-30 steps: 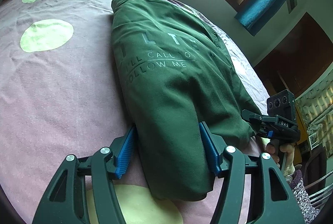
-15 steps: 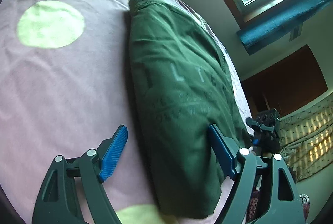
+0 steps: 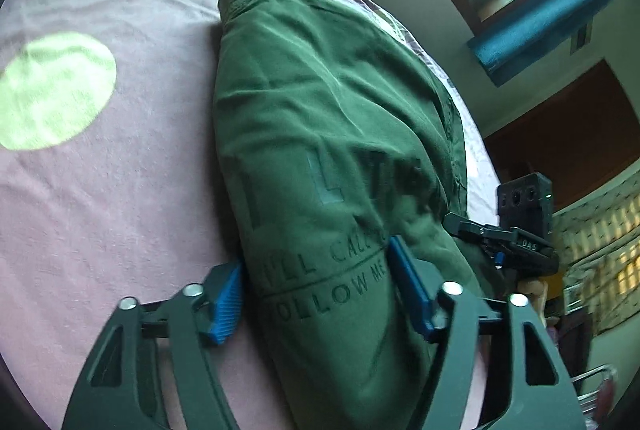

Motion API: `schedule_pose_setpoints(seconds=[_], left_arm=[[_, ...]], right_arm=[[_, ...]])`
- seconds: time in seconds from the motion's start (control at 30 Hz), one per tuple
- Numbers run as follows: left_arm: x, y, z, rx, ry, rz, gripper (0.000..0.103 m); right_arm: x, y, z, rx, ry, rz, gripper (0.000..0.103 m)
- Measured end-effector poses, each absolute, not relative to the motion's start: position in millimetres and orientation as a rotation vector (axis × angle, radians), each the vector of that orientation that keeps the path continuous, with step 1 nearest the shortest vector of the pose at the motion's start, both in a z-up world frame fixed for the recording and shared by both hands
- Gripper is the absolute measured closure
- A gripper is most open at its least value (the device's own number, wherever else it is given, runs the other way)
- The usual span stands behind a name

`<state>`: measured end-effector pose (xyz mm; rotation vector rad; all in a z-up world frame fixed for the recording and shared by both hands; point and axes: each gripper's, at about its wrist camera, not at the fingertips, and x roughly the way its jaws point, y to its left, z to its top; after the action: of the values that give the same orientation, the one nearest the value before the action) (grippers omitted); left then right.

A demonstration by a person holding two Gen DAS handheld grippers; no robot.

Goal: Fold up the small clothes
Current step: 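Grasp and tuck the bundle edge again with the right tool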

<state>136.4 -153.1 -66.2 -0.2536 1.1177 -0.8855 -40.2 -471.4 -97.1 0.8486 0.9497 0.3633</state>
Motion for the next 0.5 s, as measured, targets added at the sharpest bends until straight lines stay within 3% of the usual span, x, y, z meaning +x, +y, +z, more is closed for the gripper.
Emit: schedule_pose_setpoints(seconds=[0.2, 0.5], left_arm=[[117.9, -156.9, -50.5, -0.157, 1.012, -0.886, 0.049], [115.8, -135.1, -46.6, -0.204, 0.998, -0.907, 0.053]], right_arm=[[-57.8, -450.0, -74.4, 0.750, 0.846, 0.331, 0.083], [-60.2, -422.3, -57.8, 0.653, 0.784, 0.313, 0.085]])
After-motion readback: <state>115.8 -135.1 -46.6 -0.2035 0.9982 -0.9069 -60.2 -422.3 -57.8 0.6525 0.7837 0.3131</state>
